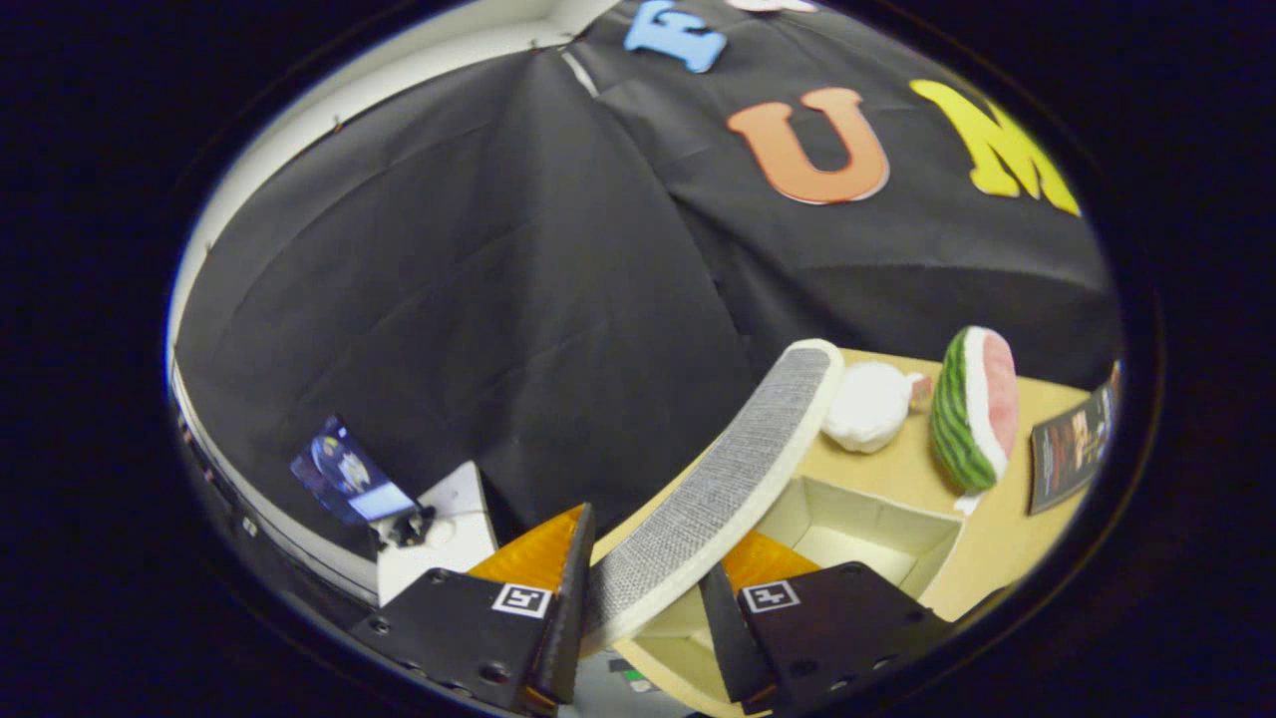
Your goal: Open the storage box then place both shoes into the box .Put the left shoe in first, then the right shoe, with the right side of both shoes facing outward in a uniform manner.
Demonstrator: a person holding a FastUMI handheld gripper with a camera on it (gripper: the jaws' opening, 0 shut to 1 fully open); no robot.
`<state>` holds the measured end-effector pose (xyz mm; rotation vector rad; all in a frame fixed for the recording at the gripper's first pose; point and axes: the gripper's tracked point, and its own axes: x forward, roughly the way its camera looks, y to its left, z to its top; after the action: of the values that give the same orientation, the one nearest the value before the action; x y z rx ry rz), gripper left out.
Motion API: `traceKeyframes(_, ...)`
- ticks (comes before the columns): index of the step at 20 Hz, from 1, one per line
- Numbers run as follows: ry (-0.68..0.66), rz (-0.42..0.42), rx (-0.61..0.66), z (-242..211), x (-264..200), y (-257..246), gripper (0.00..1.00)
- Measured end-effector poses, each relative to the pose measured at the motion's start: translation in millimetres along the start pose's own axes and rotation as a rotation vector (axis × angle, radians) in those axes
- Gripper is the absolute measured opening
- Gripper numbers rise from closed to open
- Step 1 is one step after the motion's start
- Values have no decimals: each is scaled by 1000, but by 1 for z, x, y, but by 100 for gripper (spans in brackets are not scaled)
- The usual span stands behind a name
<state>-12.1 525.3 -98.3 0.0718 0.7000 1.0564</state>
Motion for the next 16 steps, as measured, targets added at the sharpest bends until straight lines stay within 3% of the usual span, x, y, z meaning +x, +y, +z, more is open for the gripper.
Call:
traceKeyframes(2, 14, 25, -43, -4, 12, 24, 55)
traceKeyframes(5, 17, 53, 3, -3, 42, 37, 36)
traceKeyframes(7, 17, 57, 7, 1, 49, 33, 37)
traceKeyframes(10, 22, 59, -3, 3, 54, 33, 26)
traceKeyframes(13, 30, 54, -13, 5, 67, 44, 26)
traceKeyframes(16, 21, 62, -45, 8, 82, 59, 47)
